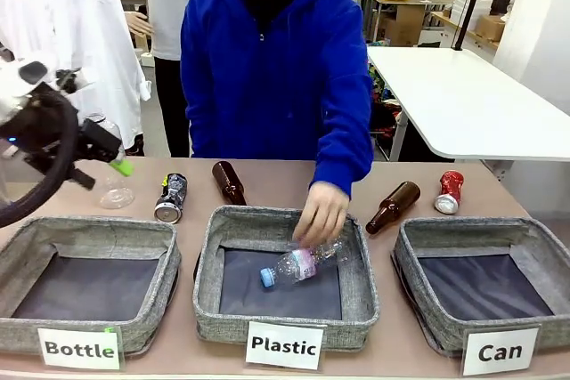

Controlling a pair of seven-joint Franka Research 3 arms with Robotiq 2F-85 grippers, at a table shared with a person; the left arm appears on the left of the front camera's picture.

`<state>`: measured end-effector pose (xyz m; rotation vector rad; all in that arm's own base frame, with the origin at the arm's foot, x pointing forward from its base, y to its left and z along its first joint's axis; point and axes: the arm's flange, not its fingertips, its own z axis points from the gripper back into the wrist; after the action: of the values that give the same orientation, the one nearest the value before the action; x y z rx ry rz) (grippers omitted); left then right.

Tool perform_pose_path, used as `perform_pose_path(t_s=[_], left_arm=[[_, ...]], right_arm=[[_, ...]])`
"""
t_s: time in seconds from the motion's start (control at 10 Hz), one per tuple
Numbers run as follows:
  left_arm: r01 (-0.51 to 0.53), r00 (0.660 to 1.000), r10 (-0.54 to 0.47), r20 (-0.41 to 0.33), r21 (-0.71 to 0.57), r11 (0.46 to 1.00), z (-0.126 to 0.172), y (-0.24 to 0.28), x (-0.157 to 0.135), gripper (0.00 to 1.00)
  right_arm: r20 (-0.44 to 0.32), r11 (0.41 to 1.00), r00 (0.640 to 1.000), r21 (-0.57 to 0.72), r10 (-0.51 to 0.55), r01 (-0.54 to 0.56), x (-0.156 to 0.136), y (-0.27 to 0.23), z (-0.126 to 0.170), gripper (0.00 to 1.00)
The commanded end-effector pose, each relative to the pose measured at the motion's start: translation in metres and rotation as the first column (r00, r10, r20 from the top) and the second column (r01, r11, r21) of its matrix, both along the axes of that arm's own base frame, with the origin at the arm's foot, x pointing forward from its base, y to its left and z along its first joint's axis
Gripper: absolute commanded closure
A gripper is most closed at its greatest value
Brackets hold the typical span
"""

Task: Sort the can waste into the basket.
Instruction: Pick up the can waste from the table and place it in the right Fabric basket.

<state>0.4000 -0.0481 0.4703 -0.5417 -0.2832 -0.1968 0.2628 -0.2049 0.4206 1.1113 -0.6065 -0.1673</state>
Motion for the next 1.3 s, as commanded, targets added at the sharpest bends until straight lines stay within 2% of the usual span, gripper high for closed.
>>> perform_pose_path(t_s=[0.0,0.1,0.4,0.5,0.7,1.0,1.2], left_arm=[[0.006,1.000,-0.005,-0.017,0.065,0.998,-0.008,-0.033,0.013,0.00],[0.020,0.999,-0.015,-0.040,0.111,0.994,-0.011,-0.051,0.021,0.00],[-0.063,0.993,0.088,-0.075,0.292,0.954,-0.026,-0.103,0.064,0.00],[-0.090,0.990,0.122,-0.070,0.351,0.932,-0.038,-0.116,0.075,0.00],[-0.163,0.983,0.185,-0.008,0.442,0.882,-0.063,-0.130,0.107,0.00],[-0.269,0.960,0.271,0.065,0.474,0.839,-0.101,-0.137,0.144,0.00],[-0.249,0.964,0.263,0.036,0.466,0.849,-0.125,-0.135,0.158,0.00]], right_arm=[[0.038,1.000,0.999,0.006,-0.001,0.001,0.003,-0.002,0.002,0.00],[0.038,1.000,0.999,0.006,-0.001,0.001,0.003,-0.002,0.002,0.00],[0.038,1.000,0.999,0.006,-0.001,0.001,0.003,-0.002,0.002,0.00],[0.038,1.000,0.999,0.006,-0.001,0.001,0.003,-0.002,0.002,0.00],[0.038,1.000,0.999,0.006,-0.001,0.001,0.003,-0.002,0.002,0.00],[0.038,1.000,0.999,0.006,-0.001,0.001,0.003,-0.002,0.002,0.00],[0.038,1.000,0.999,0.006,-0.001,0.001,0.003,-0.002,0.002,0.00]])
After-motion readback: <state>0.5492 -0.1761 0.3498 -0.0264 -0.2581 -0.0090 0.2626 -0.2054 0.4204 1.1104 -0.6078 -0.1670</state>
